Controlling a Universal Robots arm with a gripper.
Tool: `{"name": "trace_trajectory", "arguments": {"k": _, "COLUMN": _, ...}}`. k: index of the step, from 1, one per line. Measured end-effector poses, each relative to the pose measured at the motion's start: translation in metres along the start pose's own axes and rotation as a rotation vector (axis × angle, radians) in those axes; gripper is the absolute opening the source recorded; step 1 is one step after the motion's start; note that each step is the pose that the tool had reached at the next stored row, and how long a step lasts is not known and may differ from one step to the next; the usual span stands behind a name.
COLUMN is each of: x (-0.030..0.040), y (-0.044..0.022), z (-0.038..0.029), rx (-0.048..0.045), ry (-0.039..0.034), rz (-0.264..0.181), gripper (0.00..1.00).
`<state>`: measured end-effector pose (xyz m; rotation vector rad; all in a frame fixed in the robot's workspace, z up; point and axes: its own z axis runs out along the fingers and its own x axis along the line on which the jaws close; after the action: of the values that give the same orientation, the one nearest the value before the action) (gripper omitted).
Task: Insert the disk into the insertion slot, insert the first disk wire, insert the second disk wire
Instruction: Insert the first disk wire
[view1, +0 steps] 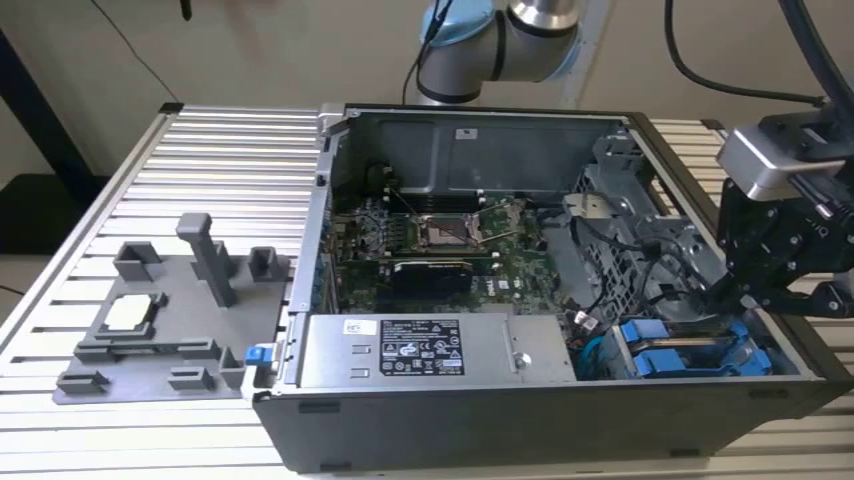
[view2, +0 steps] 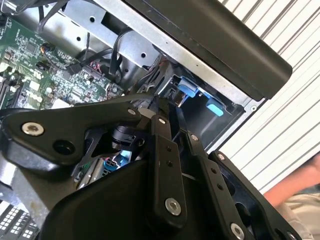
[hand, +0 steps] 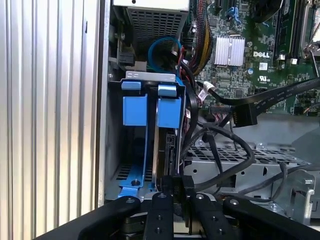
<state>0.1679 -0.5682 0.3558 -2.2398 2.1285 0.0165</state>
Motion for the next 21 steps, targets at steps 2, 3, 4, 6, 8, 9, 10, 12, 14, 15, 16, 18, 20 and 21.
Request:
{"name": "trace_trajectory", "arguments": {"k": 2, "x": 0.0008, "y": 0.0, "z": 0.0011, "rx": 0.0, "ry": 0.0001, "rz": 0.0, "gripper": 0.19}}
{"name": "trace_trajectory", "arguments": {"k": 3, "x": 0.0011, "y": 0.0001, "z": 0.0018, "rx": 0.0, "ry": 0.0001, "rz": 0.0, "gripper": 0.19}}
{"name": "trace_trajectory", "arguments": {"k": 4, "x": 0.0014, "y": 0.0001, "z": 0.0025, "rx": 0.0, "ry": 0.0, "rz": 0.0, "gripper": 0.19}}
{"name": "trace_trajectory", "arguments": {"k": 6, "x": 0.0016, "y": 0.0007, "z": 0.0041, "rx": 0.0, "ry": 0.0002, "rz": 0.0, "gripper": 0.19}}
{"name": "trace_trajectory", "arguments": {"k": 8, "x": 0.0016, "y": 0.0016, "z": 0.0061, "rx": 0.0, "ry": 0.0002, "rz": 0.001, "gripper": 0.19}}
{"name": "trace_trajectory", "arguments": {"k": 9, "x": 0.0017, "y": 0.0019, "z": 0.0071, "rx": 0.0, "ry": 0.0001, "rz": 0.001, "gripper": 0.19}}
{"name": "trace_trajectory", "arguments": {"k": 10, "x": 0.0016, "y": 0.002, "z": 0.0079, "rx": 0.0, "ry": 0.0001, "rz": 0.001, "gripper": 0.19}}
{"name": "trace_trajectory", "arguments": {"k": 12, "x": 0.0017, "y": 0.0021, "z": 0.0088, "rx": 0.0, "ry": 0.0004, "rz": 0.002, "gripper": 0.19}}
{"name": "trace_trajectory", "arguments": {"k": 14, "x": 0.0017, "y": 0.0022, "z": 0.0096, "rx": 0.0001, "ry": 0.0001, "rz": 0.003, "gripper": 0.19}}
{"name": "trace_trajectory", "arguments": {"k": 15, "x": 0.0018, "y": 0.0022, "z": 0.0101, "rx": 0.0001, "ry": 0.0001, "rz": 0.004, "gripper": 0.19}}
{"name": "trace_trajectory", "arguments": {"k": 16, "x": 0.0018, "y": 0.0022, "z": 0.0106, "rx": 0.0002, "ry": 0.0002, "rz": 0.005, "gripper": 0.19}}
{"name": "trace_trajectory", "arguments": {"k": 18, "x": 0.0018, "y": 0.0023, "z": 0.0113, "rx": 0.0003, "ry": 0.0004, "rz": 0.007, "gripper": 0.19}}
{"name": "trace_trajectory", "arguments": {"k": 20, "x": 0.0019, "y": 0.0023, "z": 0.0121, "rx": 0.0004, "ry": 0.0005, "rz": 0.01, "gripper": 0.19}}
{"name": "trace_trajectory", "arguments": {"k": 21, "x": 0.0019, "y": 0.0023, "z": 0.0123, "rx": 0.0005, "ry": 0.0005, "rz": 0.012, "gripper": 0.19}}
